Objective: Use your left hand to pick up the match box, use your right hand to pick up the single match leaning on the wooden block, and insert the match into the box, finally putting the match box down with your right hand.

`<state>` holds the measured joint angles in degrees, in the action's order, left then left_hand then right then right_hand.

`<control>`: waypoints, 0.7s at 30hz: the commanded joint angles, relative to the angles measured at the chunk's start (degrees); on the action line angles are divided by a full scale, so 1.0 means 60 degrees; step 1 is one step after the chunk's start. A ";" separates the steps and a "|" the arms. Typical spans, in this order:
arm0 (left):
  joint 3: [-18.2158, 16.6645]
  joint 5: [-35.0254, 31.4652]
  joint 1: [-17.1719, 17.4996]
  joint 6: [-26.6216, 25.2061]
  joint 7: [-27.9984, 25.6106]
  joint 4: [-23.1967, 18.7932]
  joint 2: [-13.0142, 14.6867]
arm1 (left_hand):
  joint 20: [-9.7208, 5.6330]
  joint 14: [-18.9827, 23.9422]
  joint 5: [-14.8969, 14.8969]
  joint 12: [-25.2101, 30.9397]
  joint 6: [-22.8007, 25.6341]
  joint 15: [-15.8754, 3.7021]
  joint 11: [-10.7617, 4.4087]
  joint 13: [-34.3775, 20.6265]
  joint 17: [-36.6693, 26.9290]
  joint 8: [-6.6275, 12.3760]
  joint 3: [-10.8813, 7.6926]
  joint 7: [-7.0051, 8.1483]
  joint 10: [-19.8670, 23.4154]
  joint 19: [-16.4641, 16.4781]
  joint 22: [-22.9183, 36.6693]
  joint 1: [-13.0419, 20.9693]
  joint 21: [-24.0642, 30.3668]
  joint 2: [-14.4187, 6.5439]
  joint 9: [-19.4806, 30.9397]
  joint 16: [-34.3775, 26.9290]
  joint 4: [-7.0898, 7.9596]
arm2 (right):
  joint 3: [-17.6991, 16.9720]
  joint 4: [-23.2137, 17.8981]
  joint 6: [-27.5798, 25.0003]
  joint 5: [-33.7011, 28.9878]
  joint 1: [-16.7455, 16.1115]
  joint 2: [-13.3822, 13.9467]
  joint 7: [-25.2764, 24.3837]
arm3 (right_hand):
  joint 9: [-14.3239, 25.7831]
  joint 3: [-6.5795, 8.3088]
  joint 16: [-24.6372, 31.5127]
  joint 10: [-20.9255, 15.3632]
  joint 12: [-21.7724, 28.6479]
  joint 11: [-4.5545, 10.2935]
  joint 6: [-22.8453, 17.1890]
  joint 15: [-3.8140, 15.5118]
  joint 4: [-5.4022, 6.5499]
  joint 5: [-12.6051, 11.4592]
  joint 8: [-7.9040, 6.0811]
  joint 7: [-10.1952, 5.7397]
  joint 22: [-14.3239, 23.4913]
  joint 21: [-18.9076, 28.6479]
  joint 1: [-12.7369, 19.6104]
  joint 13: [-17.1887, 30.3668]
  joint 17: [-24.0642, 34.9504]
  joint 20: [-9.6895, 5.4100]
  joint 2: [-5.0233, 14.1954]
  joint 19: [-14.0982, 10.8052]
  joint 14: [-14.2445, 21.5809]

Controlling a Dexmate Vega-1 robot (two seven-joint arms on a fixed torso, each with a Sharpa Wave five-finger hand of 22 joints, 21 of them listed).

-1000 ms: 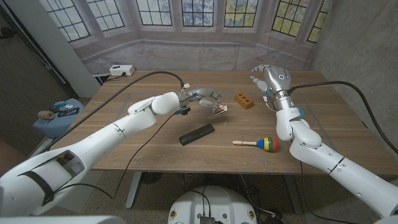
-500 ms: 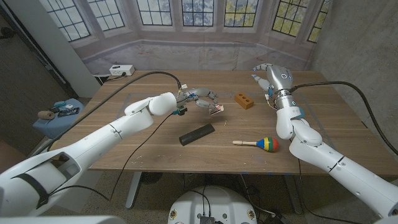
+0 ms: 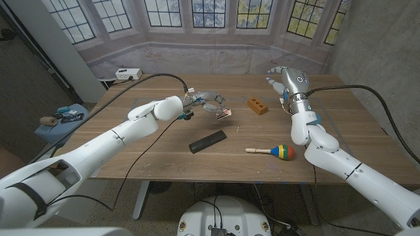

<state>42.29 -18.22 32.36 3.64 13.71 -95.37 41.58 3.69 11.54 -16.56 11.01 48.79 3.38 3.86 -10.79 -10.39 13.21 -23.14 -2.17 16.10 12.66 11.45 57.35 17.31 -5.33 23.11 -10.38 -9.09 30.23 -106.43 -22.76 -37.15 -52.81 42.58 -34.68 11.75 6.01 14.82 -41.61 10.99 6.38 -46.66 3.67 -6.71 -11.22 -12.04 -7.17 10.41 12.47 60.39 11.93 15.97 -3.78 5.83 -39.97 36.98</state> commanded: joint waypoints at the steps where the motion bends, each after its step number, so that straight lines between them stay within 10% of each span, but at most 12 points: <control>1: -0.0007 -0.0303 -0.0125 0.0016 0.0022 0.0040 0.0110 | -0.0029 -0.0077 0.0000 0.0003 -0.0006 0.0006 0.0010 -0.0038 -0.0018 0.0070 -0.0019 0.0028 -0.0013 -0.0028 0.0028 -0.0034 -0.0025 0.0016 0.0038 0.0004 0.0008 | 0.0054 0.0113 0.0039 0.0190 0.0139 -0.0071 -0.0029 | -0.0008 -0.0016 0.0060 0.0014 0.0058 -0.0025 -0.0004 0.1361 -0.0017 0.0003 -0.0007 0.0029 0.0013 -0.0003 -0.0075 0.0020 -0.0002 -0.0471 0.0016 0.0014 0.0016; 21: 0.0041 -0.0887 -0.0204 -0.0379 0.0199 -0.0172 0.0275 | -0.0113 -0.0508 0.0046 -0.0076 -0.0291 0.0080 0.0104 -0.0040 -0.0011 -0.0067 0.0064 -0.0025 -0.0473 -0.0381 0.0007 -0.0104 -0.0178 -0.0015 -0.0012 0.0053 0.0044 | -0.0041 0.0204 0.0066 0.0829 0.0332 -0.0357 -0.0015 | -0.0010 -0.0033 0.0071 0.0019 0.0061 -0.0044 -0.0029 0.1345 -0.0032 0.0019 -0.0016 0.0059 0.0016 -0.0001 -0.0119 0.0018 -0.0006 -0.0466 0.0016 0.0026 0.0001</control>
<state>42.28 -21.70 31.37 2.79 14.15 -95.40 42.56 2.98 8.97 -16.30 10.53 47.16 3.90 4.28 -10.79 -10.40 12.86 -22.97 -2.36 13.67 10.70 11.45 57.34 16.42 -5.35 23.07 -10.16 -8.92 30.10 -105.75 -22.50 -33.95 -51.56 41.17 -34.76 11.75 6.01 14.82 -41.61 10.99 6.38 -46.66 3.67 -6.71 -11.23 -12.04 -7.17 10.41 12.47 60.09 11.94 15.97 -3.79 6.13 -39.97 36.98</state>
